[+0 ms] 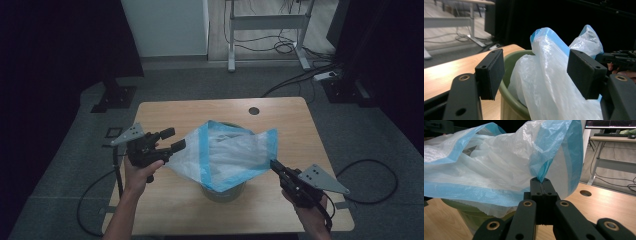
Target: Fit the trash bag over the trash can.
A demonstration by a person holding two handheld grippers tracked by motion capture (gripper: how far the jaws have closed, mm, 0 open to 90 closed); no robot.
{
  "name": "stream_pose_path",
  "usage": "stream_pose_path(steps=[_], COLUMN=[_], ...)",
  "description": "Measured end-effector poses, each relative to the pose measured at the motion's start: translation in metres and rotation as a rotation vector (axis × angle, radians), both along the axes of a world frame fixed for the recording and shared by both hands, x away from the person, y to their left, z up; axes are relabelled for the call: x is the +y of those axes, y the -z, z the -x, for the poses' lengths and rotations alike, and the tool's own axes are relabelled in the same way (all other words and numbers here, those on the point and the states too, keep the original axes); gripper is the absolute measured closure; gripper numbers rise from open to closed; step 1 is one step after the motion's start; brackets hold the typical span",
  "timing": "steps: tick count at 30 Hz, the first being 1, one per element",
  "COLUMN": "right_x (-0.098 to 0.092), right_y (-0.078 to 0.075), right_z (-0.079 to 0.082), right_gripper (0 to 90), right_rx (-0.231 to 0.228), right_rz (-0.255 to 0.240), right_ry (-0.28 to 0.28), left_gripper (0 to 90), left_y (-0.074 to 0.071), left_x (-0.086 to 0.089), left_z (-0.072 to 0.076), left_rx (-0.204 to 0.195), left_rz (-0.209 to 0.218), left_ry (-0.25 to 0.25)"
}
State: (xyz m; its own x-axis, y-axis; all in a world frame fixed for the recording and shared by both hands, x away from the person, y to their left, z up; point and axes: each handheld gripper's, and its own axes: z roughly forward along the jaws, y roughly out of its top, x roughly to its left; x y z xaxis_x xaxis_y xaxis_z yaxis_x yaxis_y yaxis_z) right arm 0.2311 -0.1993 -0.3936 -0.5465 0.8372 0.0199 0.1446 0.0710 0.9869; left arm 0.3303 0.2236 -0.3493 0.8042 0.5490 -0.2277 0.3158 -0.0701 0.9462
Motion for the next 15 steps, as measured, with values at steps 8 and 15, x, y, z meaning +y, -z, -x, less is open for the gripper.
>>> stream_pose_path(steps=[8,15], right_x=[0.001,-0.001], right_y=[-0.001,-0.001], right_z=[0.001,0.003], right_gripper=[89.0,89.0], right_rx=[-0.012,-0.019], right_rz=[0.019,0.028], right_ry=[0.005,0.01], left_gripper=[51.2,84.9], left_y=[-0.001,0.0], left_x=[-0.02,-0.026], left_z=[-0.008,-0.013], left_rx=[-0.007,-0.004], left_rz=[-0.08,-0.135], left_ry=[0.015,-0.016])
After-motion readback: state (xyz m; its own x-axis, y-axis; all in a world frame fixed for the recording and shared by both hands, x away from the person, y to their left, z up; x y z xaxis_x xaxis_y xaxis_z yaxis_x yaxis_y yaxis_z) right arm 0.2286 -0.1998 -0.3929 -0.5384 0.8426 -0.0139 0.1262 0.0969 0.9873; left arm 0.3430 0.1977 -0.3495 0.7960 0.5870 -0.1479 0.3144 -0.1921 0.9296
